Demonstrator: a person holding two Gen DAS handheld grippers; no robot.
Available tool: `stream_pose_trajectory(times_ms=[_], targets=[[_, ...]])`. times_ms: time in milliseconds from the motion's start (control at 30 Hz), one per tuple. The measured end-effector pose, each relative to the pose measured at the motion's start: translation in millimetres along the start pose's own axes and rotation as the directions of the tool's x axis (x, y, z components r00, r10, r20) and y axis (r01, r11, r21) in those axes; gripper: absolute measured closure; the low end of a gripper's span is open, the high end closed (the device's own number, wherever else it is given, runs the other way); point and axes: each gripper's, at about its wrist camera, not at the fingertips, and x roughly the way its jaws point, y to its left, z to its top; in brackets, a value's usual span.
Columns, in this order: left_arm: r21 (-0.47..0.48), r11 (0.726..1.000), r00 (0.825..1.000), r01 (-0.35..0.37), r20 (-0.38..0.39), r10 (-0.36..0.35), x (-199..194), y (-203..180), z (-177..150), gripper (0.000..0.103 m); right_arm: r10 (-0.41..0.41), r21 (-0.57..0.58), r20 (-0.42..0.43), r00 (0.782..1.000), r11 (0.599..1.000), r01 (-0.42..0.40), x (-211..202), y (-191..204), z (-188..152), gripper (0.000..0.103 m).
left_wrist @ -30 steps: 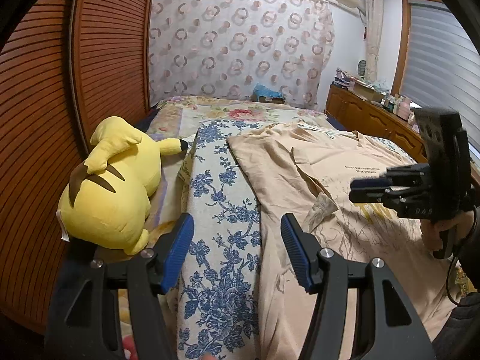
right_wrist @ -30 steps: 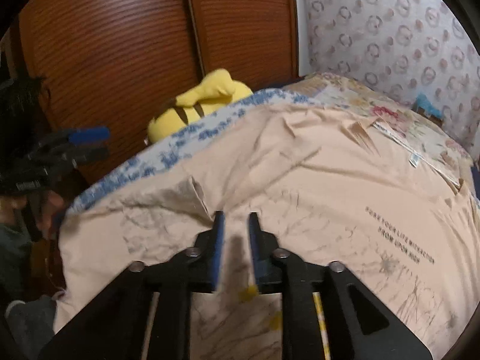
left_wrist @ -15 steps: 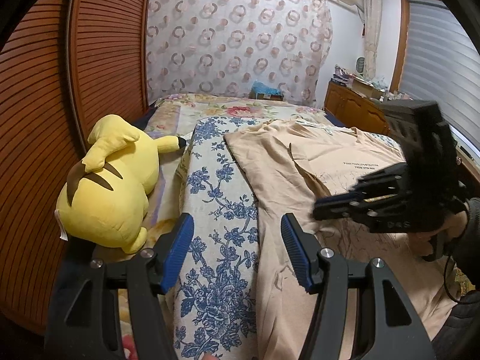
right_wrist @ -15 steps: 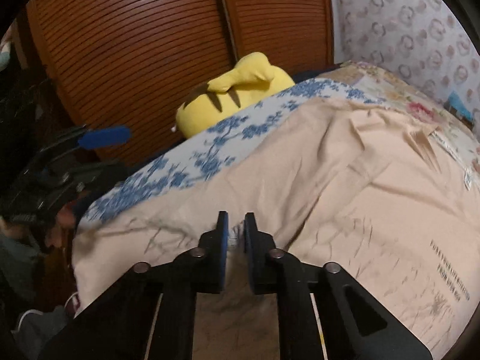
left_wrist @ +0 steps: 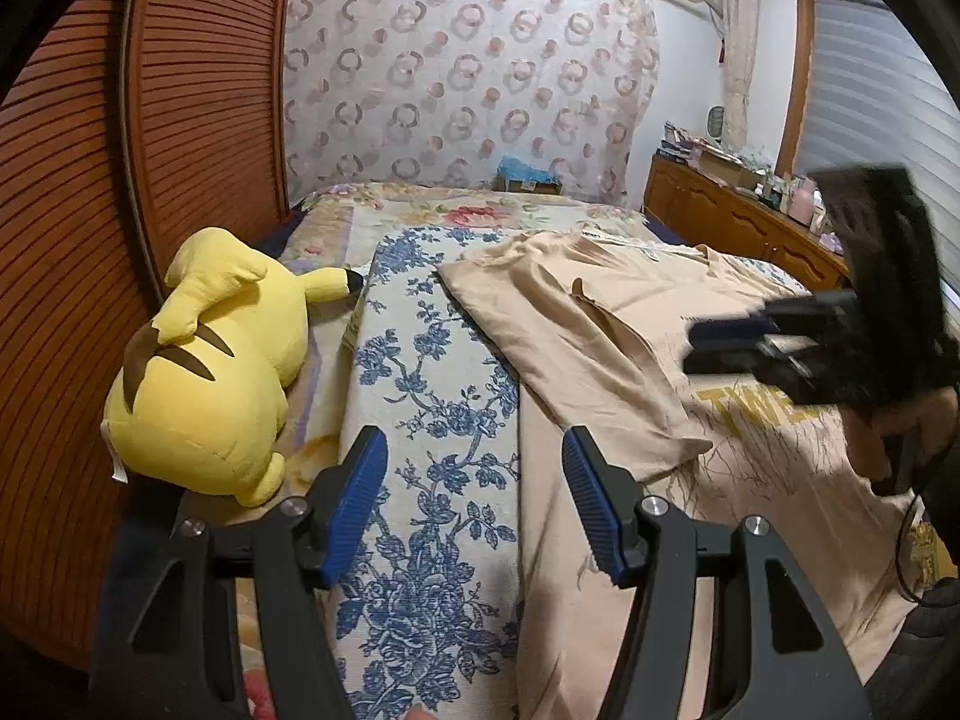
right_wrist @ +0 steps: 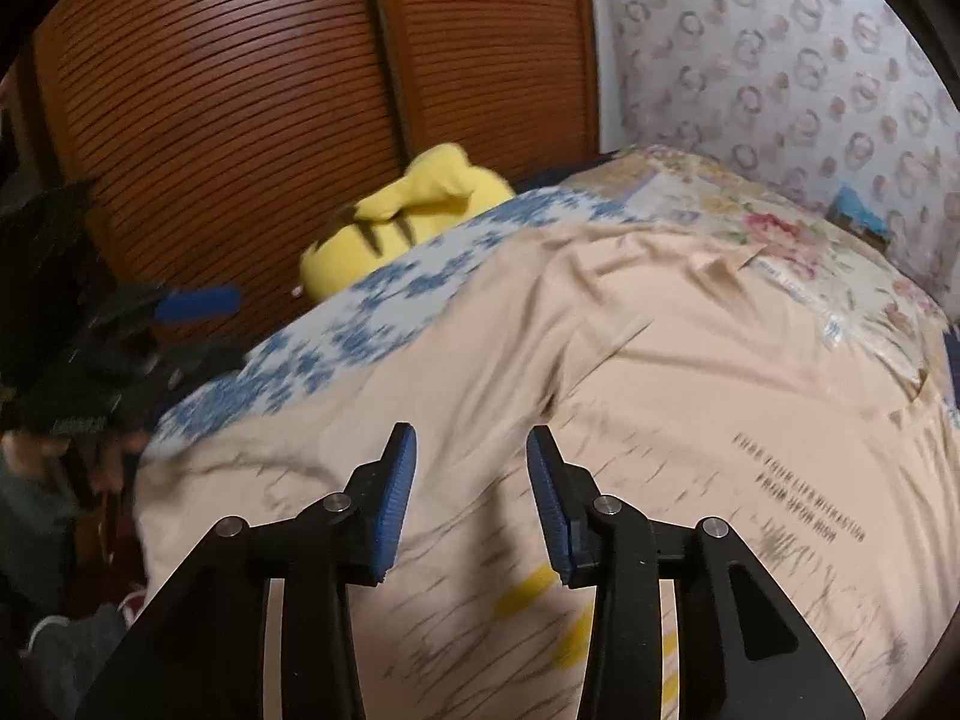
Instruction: Fold small clothes
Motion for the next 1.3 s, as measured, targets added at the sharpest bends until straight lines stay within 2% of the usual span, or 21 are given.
stream_pose_trajectory(times_ms=[100,267,400,467,500,767,933,1067,1200,1300], targets=[[-0.001,1.0,1.0,0.001,-0.007,-0.001,3.3,-0.2,0.3,0.043,-0.066,0.019,-0.017,0.998,0.998,0.067,18.2,-14.6,14.2,0.064],[0.013,1.0,1.0,0.002,-0.019,-0.002,10.2,-2.5,3.6,0.043,-0.117,0.033,-0.067,0.991,0.992,0.119,55.3,-36.0,29.5,0.065],[0.028,1.0,1.0,-0.003,-0.022,0.004,15.8,-4.0,10.0,0.043,-0.206,0.047,-0.101,0.973,0.976,0.211,61.9,-55.5,23.3,0.072],[0.037,0.999,1.0,-0.006,-0.023,0.006,18.4,-5.4,14.1,0.043,-0.288,0.072,-0.107,0.952,0.953,0.296,50.3,-68.7,17.0,0.078],[0.04,0.999,1.0,-0.007,-0.024,0.008,20.5,-6.7,16.7,0.043,-0.298,0.081,-0.103,0.949,0.948,0.306,44.9,-73.2,15.0,0.078],[0.053,0.999,0.998,0.004,-0.062,-0.001,52.4,-16.3,39.9,0.043,-0.259,0.17,-0.026,0.966,0.951,0.259,-23.9,-102.9,-14.0,0.078],[0.051,0.999,0.995,-0.015,-0.1,0.02,75.2,-14.4,53.1,0.043,-0.282,0.222,0.022,0.959,0.937,0.271,-77.8,-121.9,-45.6,0.075],[0.032,0.999,0.99,0.005,-0.141,-0.001,98.3,-8.6,62.3,0.043,-0.361,0.256,0.021,0.932,0.904,0.344,-118.2,-144.1,-75.8,0.07],[0.016,1.0,0.985,-0.009,-0.173,0.012,122.2,1.4,71.4,0.043,-0.443,0.29,-0.013,0.896,0.856,0.428,-152.0,-170.7,-109.0,0.069],[0.003,1.0,0.982,-0.014,-0.186,0.014,135.8,9.6,78.0,0.043,-0.472,0.328,-0.037,0.881,0.827,0.457,-171.6,-188.8,-134.0,0.069]])
